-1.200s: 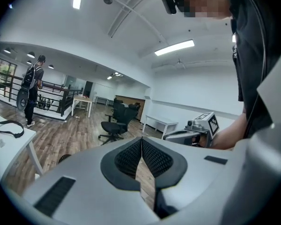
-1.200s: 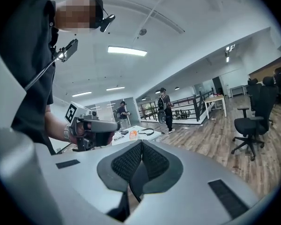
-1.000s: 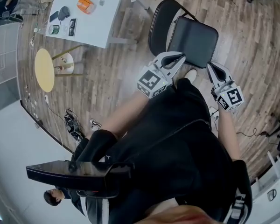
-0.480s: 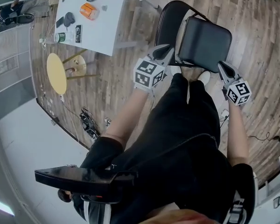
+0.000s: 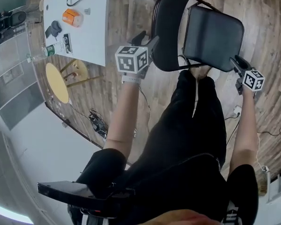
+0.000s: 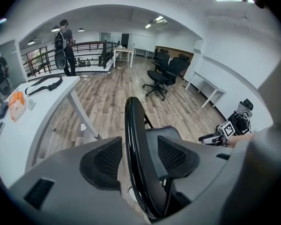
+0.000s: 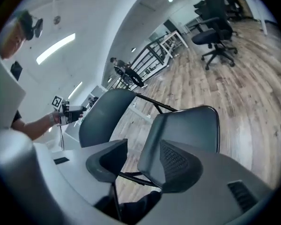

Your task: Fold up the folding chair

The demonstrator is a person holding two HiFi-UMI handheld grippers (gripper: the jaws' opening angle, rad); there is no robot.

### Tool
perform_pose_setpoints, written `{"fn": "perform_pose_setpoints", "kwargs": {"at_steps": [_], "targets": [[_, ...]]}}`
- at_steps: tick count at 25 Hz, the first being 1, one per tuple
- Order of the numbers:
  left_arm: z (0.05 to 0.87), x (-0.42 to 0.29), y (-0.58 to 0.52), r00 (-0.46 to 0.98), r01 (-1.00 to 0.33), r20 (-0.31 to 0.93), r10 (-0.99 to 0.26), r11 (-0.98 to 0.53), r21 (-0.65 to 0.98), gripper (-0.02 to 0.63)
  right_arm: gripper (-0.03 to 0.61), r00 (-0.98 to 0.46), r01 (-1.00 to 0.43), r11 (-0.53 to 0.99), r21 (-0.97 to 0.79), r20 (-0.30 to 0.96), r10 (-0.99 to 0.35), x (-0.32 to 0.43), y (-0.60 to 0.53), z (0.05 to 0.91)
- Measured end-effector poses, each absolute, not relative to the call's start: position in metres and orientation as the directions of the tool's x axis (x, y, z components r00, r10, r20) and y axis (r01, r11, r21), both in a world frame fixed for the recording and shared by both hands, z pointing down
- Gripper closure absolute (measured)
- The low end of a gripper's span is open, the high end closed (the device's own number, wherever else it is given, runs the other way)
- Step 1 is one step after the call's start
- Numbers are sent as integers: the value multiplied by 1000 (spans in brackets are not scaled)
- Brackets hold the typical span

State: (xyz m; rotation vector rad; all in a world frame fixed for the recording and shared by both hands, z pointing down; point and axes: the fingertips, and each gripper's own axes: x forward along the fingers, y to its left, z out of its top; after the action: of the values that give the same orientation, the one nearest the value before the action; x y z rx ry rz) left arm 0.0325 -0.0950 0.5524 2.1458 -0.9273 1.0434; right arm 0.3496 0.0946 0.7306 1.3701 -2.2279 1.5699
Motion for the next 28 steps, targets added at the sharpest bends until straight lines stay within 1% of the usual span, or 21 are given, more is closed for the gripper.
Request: {"fn": "perform_pose_setpoints", "kwargs": {"at_steps": [2, 4, 7, 11, 14, 15, 17, 18, 22, 26, 28], "targets": [[570, 32, -96, 457, -779, 828, -324, -595, 197, 393, 352, -591, -658, -19, -753, 532, -607, 364, 105, 769], [584, 31, -101, 459, -775, 825, -331, -603, 189, 393, 329, -593, -625, -82, -777, 540, -597, 381, 115, 809], [609, 29, -101, 449, -758, 843, -297, -626, 183, 393, 301, -604, -581, -158, -798, 553, -574, 404, 125, 860], [625, 31, -103, 503, -764, 829, -246, -575, 293, 393, 273, -626, -554, -208, -806, 569, -533, 422, 130, 912], [633, 39, -101, 530, -756, 832, -164, -536, 376, 394, 267, -631, -555, -218, -803, 576, -519, 438, 128, 939], [634, 42, -99, 527, -751, 839, -138, -538, 383, 404, 265, -631, -549, -225, -805, 576, -520, 442, 127, 946], [637, 48, -96, 506, -738, 857, -94, -562, 374, 497, 262, -634, -516, -257, -817, 566, -527, 443, 128, 958], [637, 49, -96, 496, -735, 864, -82, -570, 367, 508, 262, -638, -498, -267, -825, 557, -531, 442, 127, 964], [636, 50, -97, 496, -745, 865, -83, -552, 374, 523, 247, -672, -451, -234, -861, 500, -547, 434, 110, 980], [639, 50, -94, 502, -742, 862, -71, -547, 387, 537, 247, -687, -411, -259, -874, 484, -542, 431, 105, 995], [638, 50, -95, 497, -742, 865, -68, -550, 383, 538, 247, -705, -344, -261, -902, 432, -562, 421, 98, 998]]}}
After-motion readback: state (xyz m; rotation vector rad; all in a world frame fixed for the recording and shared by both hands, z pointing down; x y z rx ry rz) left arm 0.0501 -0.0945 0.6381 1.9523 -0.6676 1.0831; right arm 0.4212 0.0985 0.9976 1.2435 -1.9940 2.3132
